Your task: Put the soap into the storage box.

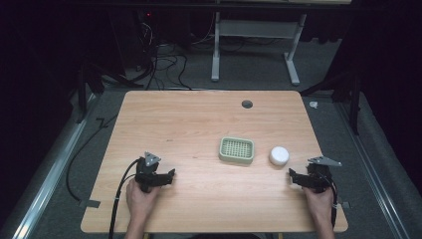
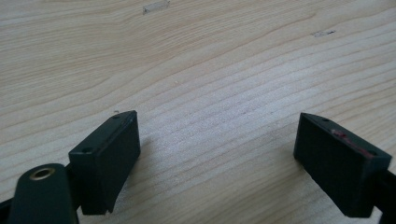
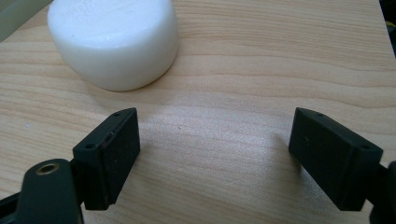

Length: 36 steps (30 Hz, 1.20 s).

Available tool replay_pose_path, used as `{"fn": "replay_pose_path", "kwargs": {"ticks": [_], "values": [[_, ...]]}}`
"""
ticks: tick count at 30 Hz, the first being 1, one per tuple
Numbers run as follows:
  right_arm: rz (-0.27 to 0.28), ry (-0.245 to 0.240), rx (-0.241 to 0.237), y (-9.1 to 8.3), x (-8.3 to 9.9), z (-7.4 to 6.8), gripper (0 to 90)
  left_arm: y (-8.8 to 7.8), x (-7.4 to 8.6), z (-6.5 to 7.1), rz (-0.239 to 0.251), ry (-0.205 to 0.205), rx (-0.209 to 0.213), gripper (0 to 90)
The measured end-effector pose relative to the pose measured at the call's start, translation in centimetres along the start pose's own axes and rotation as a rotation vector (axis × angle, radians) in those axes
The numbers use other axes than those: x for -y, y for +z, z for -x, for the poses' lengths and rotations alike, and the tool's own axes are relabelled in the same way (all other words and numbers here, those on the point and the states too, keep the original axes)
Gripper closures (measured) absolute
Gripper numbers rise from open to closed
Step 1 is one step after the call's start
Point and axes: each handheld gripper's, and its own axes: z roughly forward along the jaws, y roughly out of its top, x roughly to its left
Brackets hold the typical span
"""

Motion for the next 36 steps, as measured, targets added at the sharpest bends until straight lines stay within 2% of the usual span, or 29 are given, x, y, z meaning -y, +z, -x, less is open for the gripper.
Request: {"fn": "replay_pose_path", "kwargs": {"ticks": [7,9,16,36], "values": [[0.025,-0.003,-0.007,-0.4,0.1,-0.2,16.6,0.0,0.0,0.0,0.0,-0.002,-0.002,15.0],[0.028,-0.036,0.008,-0.8,0.1,-0.7,16.4,0.0,0.0,-0.1,0.0,-0.005,0.001,15.0],[0.056,-0.036,-0.031,-1.5,-0.1,-1.5,16.1,0.0,0.0,-0.1,0.0,-0.005,0.0,15.0],[0.087,-0.047,-0.079,-1.7,-1.2,-3.1,15.5,0.0,0.0,-0.1,0.002,-0.008,0.001,15.0]]}}
